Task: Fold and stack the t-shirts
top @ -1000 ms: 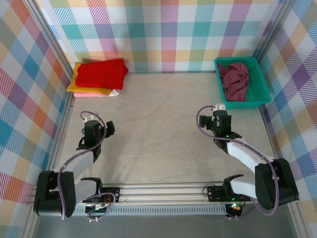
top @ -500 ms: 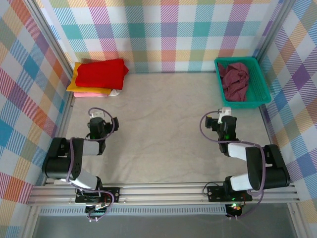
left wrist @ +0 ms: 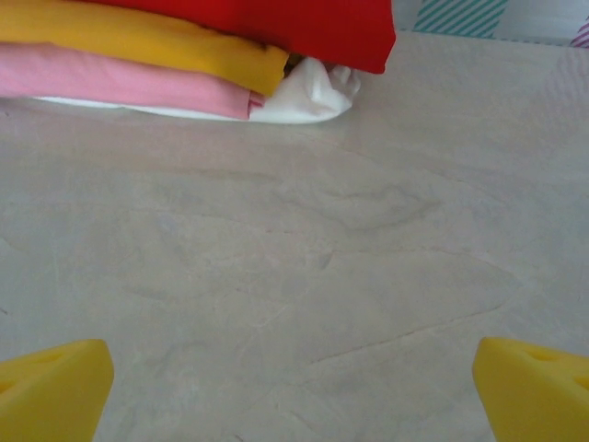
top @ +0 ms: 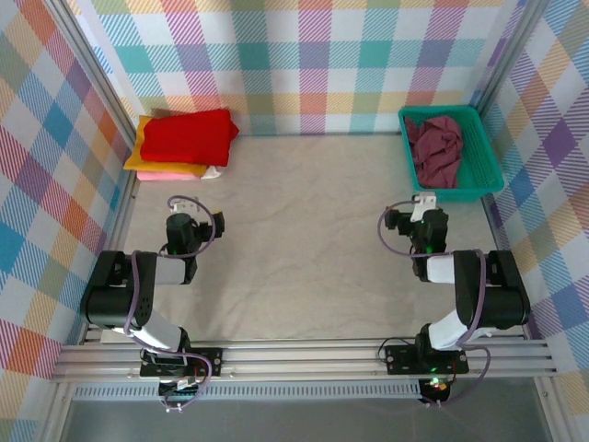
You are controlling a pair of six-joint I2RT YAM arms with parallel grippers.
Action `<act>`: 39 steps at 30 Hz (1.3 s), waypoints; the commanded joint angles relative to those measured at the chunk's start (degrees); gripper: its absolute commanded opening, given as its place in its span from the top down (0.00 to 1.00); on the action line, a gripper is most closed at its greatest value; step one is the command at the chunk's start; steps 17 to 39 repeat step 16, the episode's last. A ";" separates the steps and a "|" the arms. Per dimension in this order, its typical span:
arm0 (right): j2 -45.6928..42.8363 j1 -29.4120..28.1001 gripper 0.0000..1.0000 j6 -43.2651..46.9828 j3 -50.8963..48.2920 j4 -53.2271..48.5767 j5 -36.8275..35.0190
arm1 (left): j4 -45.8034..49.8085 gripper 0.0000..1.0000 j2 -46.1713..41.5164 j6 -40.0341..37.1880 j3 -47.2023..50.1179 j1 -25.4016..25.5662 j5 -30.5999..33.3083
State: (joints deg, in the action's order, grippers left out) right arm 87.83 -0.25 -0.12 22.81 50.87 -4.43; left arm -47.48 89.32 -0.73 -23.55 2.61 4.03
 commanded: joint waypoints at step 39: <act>0.05 -0.23 0.00 -1.02 0.31 -2.45 3.37 | 1.37 0.00 0.25 -0.85 -0.56 0.55 -1.02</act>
